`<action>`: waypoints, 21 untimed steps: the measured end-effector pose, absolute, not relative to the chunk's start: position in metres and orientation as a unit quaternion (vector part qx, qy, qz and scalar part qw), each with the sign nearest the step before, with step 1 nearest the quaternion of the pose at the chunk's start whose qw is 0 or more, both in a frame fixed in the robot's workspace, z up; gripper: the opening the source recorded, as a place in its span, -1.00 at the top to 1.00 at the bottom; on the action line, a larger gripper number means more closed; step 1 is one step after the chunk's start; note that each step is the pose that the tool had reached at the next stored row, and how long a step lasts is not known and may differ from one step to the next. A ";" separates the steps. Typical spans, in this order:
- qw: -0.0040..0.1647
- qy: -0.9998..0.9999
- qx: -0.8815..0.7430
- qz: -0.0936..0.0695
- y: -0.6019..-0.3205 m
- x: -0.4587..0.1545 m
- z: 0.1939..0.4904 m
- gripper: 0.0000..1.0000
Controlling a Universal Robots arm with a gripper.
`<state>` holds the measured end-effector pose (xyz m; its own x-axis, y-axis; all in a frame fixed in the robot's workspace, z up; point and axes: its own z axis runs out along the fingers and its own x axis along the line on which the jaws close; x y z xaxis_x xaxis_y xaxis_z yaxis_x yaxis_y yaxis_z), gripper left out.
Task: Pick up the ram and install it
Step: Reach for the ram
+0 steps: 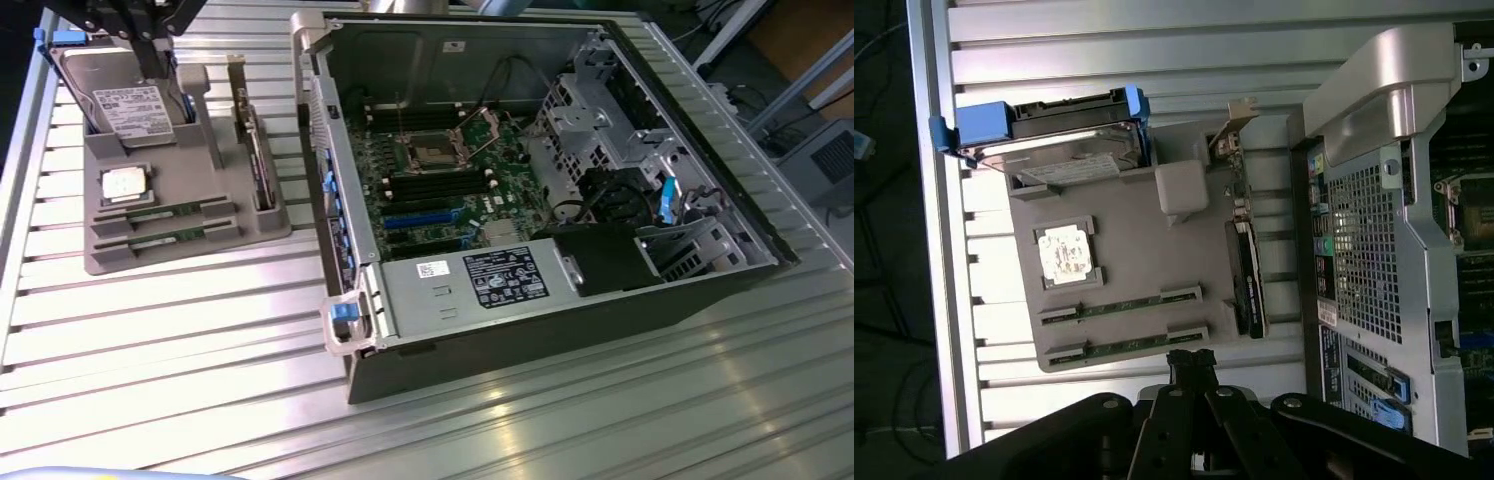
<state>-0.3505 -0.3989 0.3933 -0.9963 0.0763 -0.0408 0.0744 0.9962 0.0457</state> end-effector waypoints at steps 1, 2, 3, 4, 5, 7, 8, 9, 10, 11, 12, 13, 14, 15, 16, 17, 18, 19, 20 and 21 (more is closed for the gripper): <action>0.021 0.999 0.038 0.022 -0.399 -0.352 0.393 0.79; 0.021 0.999 0.038 0.022 -0.399 -0.354 0.393 0.79; 0.022 0.999 0.038 0.022 -0.399 -0.357 0.393 0.79; 0.022 0.999 0.038 0.022 -0.399 -0.359 0.393 0.79; 0.022 0.999 0.038 0.022 -0.399 -0.360 0.393 0.79; 0.022 0.999 0.038 0.022 -0.399 -0.365 0.393 0.79; 0.022 0.999 0.038 0.022 -0.399 -0.368 0.393 0.79; 0.022 0.999 0.038 0.022 -0.399 -0.368 0.393 0.79; 0.022 0.999 0.038 0.022 -0.399 -0.368 0.393 0.79; 0.022 0.999 0.038 0.022 -0.399 -0.368 0.393 0.79; 0.022 0.999 0.038 0.022 -0.399 -0.368 0.393 0.79; 0.022 0.999 0.038 0.022 -0.399 -0.368 0.393 0.79; 0.022 0.999 0.038 0.022 -0.400 -0.367 0.392 0.79; 0.022 0.999 0.038 0.022 -0.400 -0.367 0.392 0.79; 0.022 0.999 0.038 0.022 -0.401 -0.367 0.391 0.79; 0.022 0.999 0.038 0.022 -0.402 -0.367 0.390 0.79; 0.022 0.999 0.038 0.022 -0.403 -0.367 0.390 0.79; 0.022 0.999 0.038 0.022 -0.404 -0.367 0.390 0.79; 0.022 0.999 0.038 0.022 -0.405 -0.367 0.389 0.79; 0.022 0.999 0.038 0.022 -0.406 -0.367 0.389 0.79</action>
